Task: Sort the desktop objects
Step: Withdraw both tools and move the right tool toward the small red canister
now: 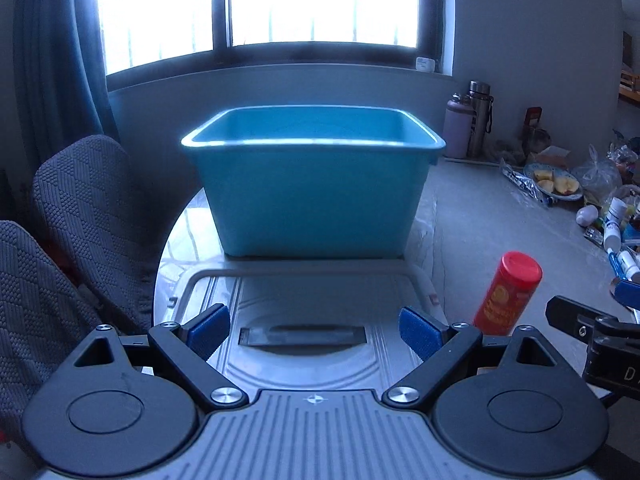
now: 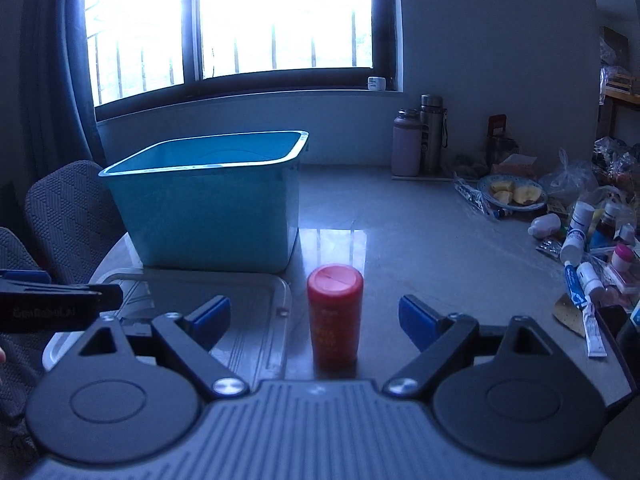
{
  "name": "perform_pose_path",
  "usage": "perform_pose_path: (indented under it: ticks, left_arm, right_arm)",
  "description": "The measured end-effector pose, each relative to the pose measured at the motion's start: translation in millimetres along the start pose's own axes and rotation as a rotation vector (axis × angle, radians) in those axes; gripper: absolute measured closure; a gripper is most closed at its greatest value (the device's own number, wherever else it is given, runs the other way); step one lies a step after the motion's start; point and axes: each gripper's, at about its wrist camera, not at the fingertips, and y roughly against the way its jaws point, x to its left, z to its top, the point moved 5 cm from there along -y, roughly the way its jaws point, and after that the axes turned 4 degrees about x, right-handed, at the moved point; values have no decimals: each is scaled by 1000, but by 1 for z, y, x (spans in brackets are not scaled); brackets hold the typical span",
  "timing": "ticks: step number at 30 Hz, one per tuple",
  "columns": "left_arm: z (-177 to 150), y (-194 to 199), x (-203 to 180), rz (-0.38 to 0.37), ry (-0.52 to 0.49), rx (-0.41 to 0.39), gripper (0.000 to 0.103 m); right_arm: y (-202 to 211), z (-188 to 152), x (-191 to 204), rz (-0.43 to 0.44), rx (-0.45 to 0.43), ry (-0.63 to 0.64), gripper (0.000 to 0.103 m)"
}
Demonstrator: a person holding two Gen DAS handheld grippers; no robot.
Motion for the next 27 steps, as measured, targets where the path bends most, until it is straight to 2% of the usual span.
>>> perform_pose_path:
  ticks: [17,27]
  left_arm:
    - [-69,1,-15,-10,-24,27,10]
    - [-77,-13,-10,8,-14,49,10]
  right_arm:
    - [12,-66,-18,-41,52,-42,12]
    - [-3,-76,-18,-54,74,-61,12]
